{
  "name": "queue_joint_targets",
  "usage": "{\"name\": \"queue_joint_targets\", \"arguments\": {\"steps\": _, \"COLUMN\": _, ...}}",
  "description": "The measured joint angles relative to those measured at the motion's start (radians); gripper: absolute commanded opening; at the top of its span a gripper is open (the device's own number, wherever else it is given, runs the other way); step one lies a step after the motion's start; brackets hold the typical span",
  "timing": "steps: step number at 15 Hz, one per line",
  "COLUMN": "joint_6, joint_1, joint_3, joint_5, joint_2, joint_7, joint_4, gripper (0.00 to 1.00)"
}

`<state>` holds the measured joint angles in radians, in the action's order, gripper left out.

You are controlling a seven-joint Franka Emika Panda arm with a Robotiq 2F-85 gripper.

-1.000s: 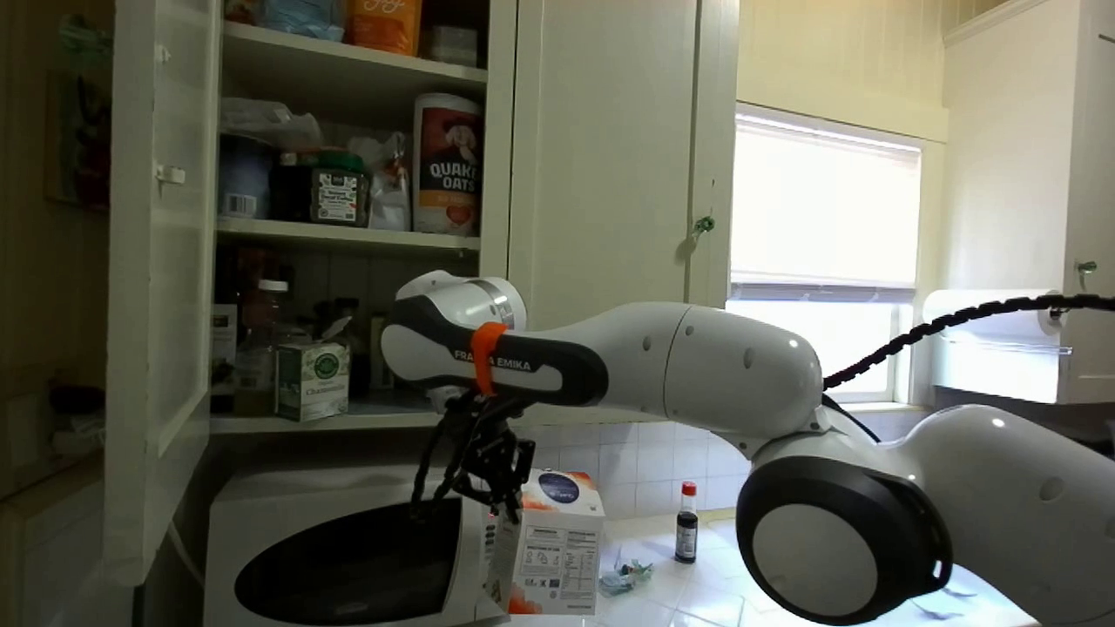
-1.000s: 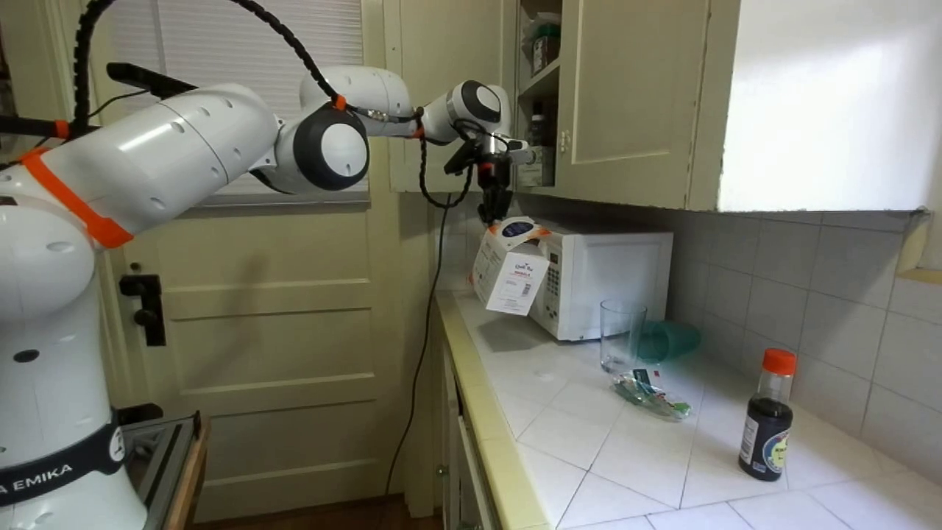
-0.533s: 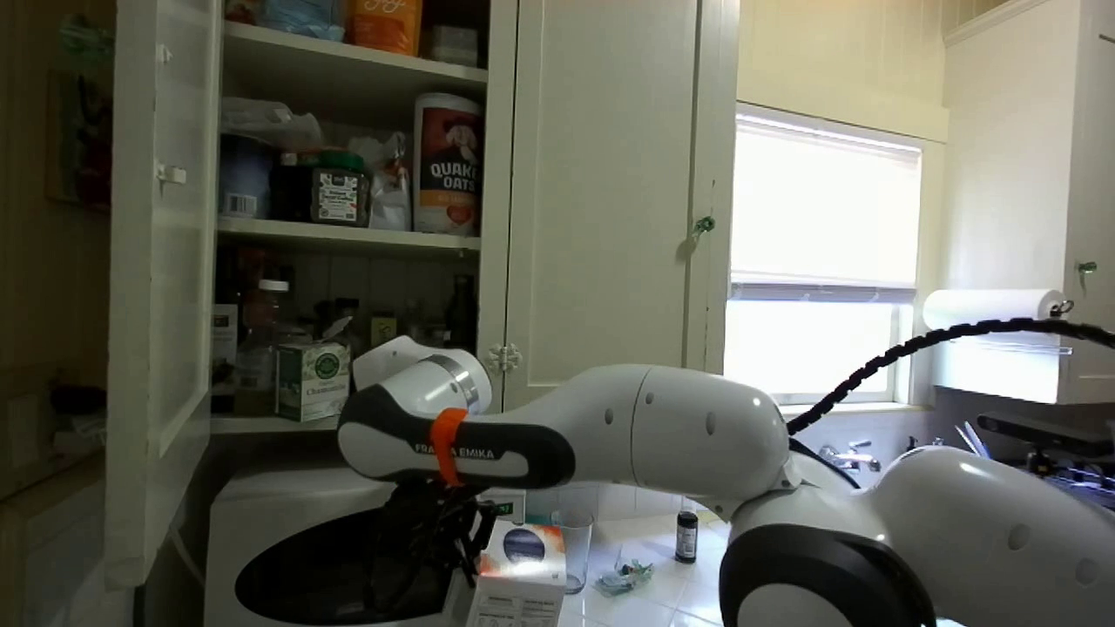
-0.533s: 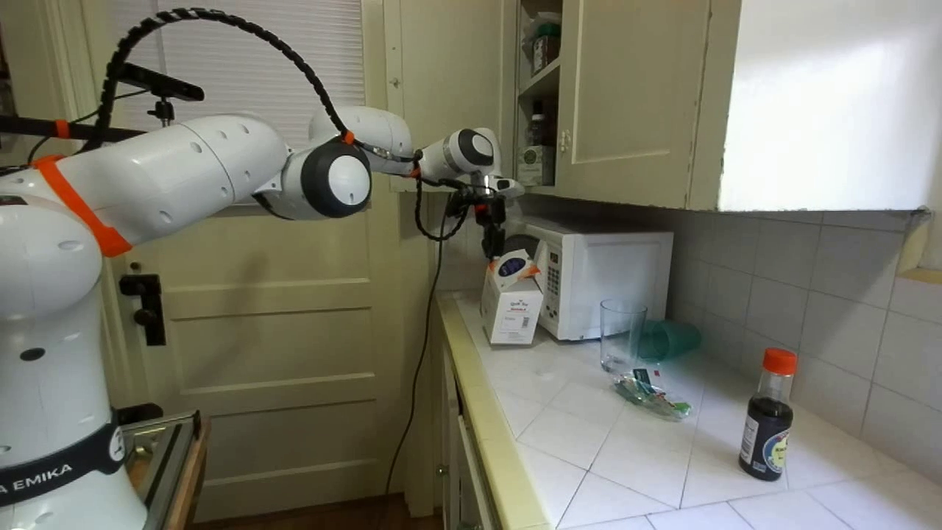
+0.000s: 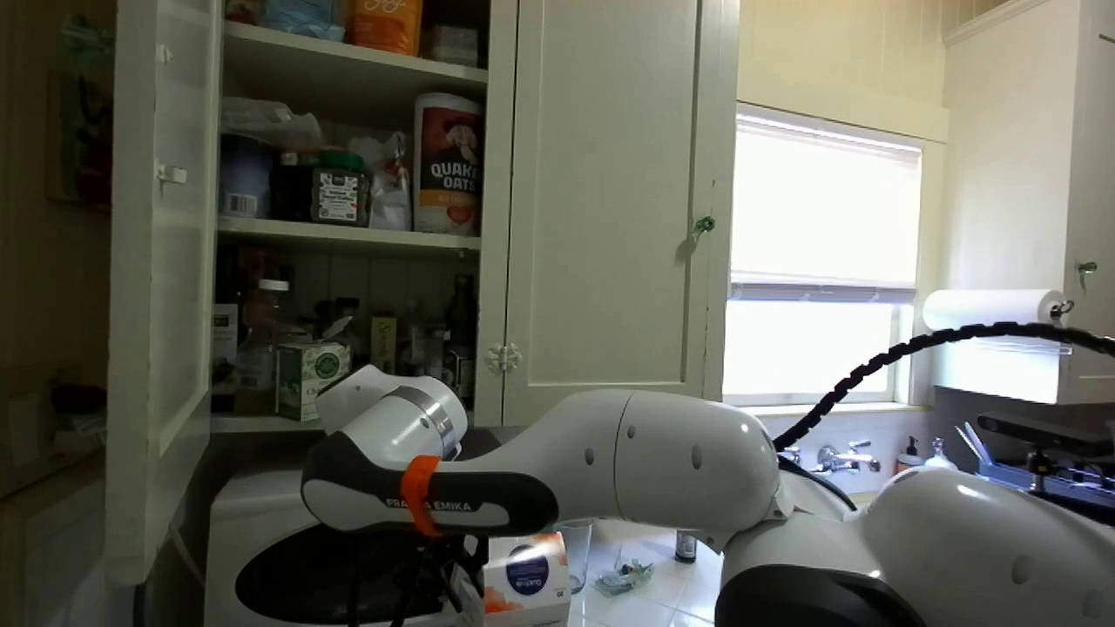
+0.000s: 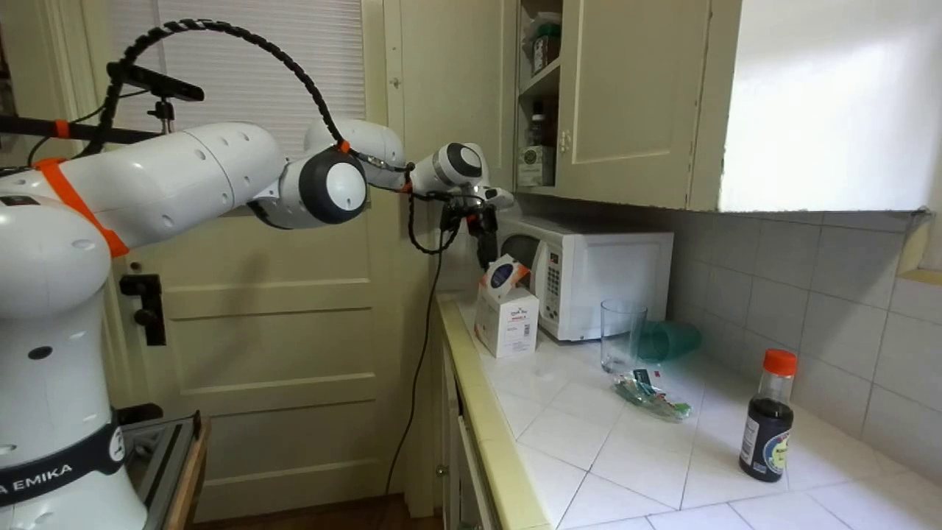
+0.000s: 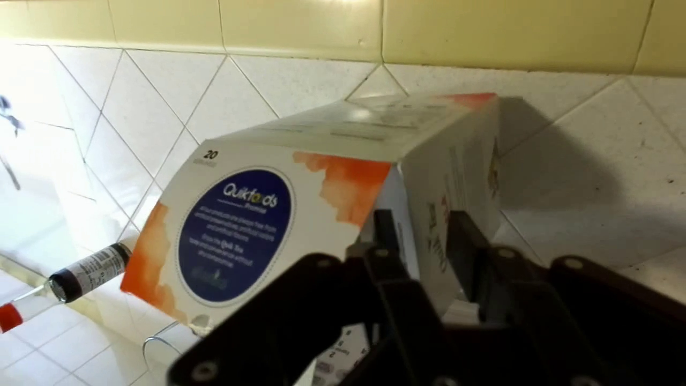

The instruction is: Close the right cabinet door then remove the white box from the left cabinet and place it on the counter.

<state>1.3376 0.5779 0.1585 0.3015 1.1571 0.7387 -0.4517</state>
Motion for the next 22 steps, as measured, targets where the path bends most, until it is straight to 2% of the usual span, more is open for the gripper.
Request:
{"name": "queue_joint_targets", "arguments": {"steps": 4, "joint_6": -0.013, "joint_1": 0.015, "joint_3": -0.013, "joint_5": -0.006, "joint_2": -0.028, "joint_7": -0.033, "joint_4": 0.005, "gripper": 0.95}}
{"name": "queue_joint_targets", "arguments": {"steps": 5, "joint_6": -0.011, "joint_1": 0.013, "joint_3": -0.022, "joint_5": -0.012, "joint_2": -0.042, "joint_7": -0.052, "joint_4": 0.007, "gripper": 0.99}}
{"name": "queue_joint_targets", "arguments": {"steps": 9, "joint_6": 0.012, "joint_1": -0.008, "joint_3": -0.064, "joint_5": -0.046, "joint_2": -0.11, "joint_7": -0.179, "joint_4": 0.01, "gripper": 1.0}}
{"name": "queue_joint_targets", "arguments": {"steps": 16, "joint_6": -0.006, "joint_1": -0.074, "joint_3": -0.153, "joint_5": -0.142, "joint_2": -0.215, "joint_7": -0.493, "joint_4": 0.011, "gripper": 1.0}}
{"name": "queue_joint_targets", "arguments": {"steps": 22, "joint_6": -0.114, "joint_1": -0.135, "joint_3": -0.215, "joint_5": -0.184, "joint_2": -0.245, "joint_7": -0.765, "joint_4": 0.002, "gripper": 1.0}}
